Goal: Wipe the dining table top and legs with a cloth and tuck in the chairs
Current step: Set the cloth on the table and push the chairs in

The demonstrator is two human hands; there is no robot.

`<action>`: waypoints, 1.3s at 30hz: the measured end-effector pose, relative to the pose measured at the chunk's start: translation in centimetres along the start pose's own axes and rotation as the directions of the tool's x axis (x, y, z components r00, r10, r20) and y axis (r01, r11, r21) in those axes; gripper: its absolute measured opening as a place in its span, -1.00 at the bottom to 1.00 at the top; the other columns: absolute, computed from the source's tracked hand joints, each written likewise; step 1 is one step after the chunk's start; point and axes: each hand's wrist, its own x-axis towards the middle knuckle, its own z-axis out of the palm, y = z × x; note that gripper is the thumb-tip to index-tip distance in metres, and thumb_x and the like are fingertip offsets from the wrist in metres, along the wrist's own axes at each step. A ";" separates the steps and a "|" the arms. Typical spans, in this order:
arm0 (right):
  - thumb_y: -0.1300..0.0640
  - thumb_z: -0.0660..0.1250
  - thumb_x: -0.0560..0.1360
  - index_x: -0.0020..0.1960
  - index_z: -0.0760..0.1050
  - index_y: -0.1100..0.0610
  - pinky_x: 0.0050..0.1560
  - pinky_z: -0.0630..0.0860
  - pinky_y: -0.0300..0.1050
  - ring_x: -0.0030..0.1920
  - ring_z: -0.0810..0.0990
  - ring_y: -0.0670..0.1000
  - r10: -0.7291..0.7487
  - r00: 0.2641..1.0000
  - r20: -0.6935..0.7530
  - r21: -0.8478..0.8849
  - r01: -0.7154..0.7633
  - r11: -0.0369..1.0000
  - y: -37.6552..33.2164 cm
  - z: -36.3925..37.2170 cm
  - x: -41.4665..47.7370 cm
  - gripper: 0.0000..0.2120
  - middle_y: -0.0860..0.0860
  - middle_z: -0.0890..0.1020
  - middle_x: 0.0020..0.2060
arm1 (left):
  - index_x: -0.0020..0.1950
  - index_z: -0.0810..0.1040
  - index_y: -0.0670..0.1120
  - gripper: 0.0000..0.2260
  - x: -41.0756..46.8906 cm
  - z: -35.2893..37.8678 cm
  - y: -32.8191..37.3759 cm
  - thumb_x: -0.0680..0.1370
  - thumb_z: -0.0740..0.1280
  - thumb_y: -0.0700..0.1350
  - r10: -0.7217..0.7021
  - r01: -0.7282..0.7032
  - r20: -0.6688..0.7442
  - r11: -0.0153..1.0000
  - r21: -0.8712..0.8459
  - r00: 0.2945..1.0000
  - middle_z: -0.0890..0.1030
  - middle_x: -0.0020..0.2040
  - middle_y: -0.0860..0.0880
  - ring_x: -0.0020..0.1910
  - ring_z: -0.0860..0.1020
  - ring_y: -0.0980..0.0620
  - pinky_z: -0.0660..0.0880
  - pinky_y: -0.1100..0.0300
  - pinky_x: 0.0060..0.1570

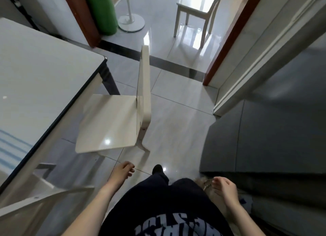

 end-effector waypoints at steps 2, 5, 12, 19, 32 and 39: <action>0.29 0.20 0.58 -0.16 0.59 0.22 -0.12 0.52 0.05 -0.18 0.61 0.21 -0.007 1.000 0.003 0.028 0.007 1.000 -3.4 0.6 1.4 -0.77 0.25 0.65 -0.16 | -0.08 0.56 -0.19 -0.83 0.9 0.5 2.5 0.59 0.21 -0.17 0.024 -0.024 0.006 1.000 0.003 1.000 0.63 -0.18 -0.11 -0.25 0.55 -0.02 0.41 0.17 -0.23; 0.29 0.19 0.59 -0.16 0.57 0.25 -0.27 0.50 -0.10 -0.26 0.60 0.13 -0.048 0.996 0.070 0.049 0.045 0.998 -9.3 3.0 3.6 -0.78 0.17 0.63 -0.27 | -0.11 0.55 -0.18 -0.83 1.6 1.1 5.2 0.59 0.19 -0.21 0.022 -0.025 -0.036 0.995 -0.094 0.999 0.61 -0.19 -0.12 -0.27 0.53 0.00 0.40 0.21 -0.27; 0.28 0.18 0.58 -0.09 0.57 0.29 -0.27 0.58 -0.15 -0.29 0.63 0.11 -0.229 0.863 0.451 0.106 0.203 0.974 -26.1 11.9 7.4 -0.80 0.14 0.64 -0.26 | -0.10 0.56 -0.14 -0.78 2.3 1.5 9.3 0.63 0.14 -0.21 -0.110 -0.071 -0.341 0.876 -0.478 0.933 0.59 -0.16 -0.16 -0.24 0.52 -0.05 0.42 0.15 -0.21; 0.31 0.18 0.60 0.05 0.59 0.29 -0.05 0.59 -0.15 -0.12 0.62 0.06 -0.576 0.368 0.730 0.184 0.705 0.684 -41.9 19.6 5.8 -0.79 0.14 0.64 -0.13 | -0.04 0.57 0.07 -0.74 2.3 1.7 17.7 0.45 0.22 0.17 -0.057 -0.291 -0.633 0.853 -0.432 0.772 0.61 -0.03 0.01 -0.03 0.57 0.00 0.47 0.09 0.03; -0.24 -0.08 0.52 -0.28 0.50 -0.01 -0.20 0.54 -0.10 -0.32 0.49 -0.08 0.183 -0.213 0.960 0.268 0.504 -0.821 -53.0 34.3 8.3 -0.50 -0.08 0.51 -0.39 | -0.20 0.52 -0.02 -0.49 6.6 6.2 26.0 0.59 -0.08 0.24 -0.019 0.254 -0.838 0.956 0.144 0.546 0.52 -0.32 -0.02 -0.30 0.54 -0.06 0.39 0.11 -0.35; -0.29 -0.29 0.46 -0.25 0.50 -0.02 -0.33 0.52 -0.10 -0.38 0.49 -0.03 0.149 -0.331 0.932 0.282 0.400 -0.872 -52.0 36.8 10.4 -0.36 -0.08 0.51 -0.39 | -0.42 0.38 -0.07 -0.44 7.0 4.7 24.5 0.52 -0.06 0.30 -0.049 0.279 -0.894 0.956 0.087 0.446 0.48 -0.44 -0.02 -0.40 0.52 -0.04 0.40 0.14 -0.41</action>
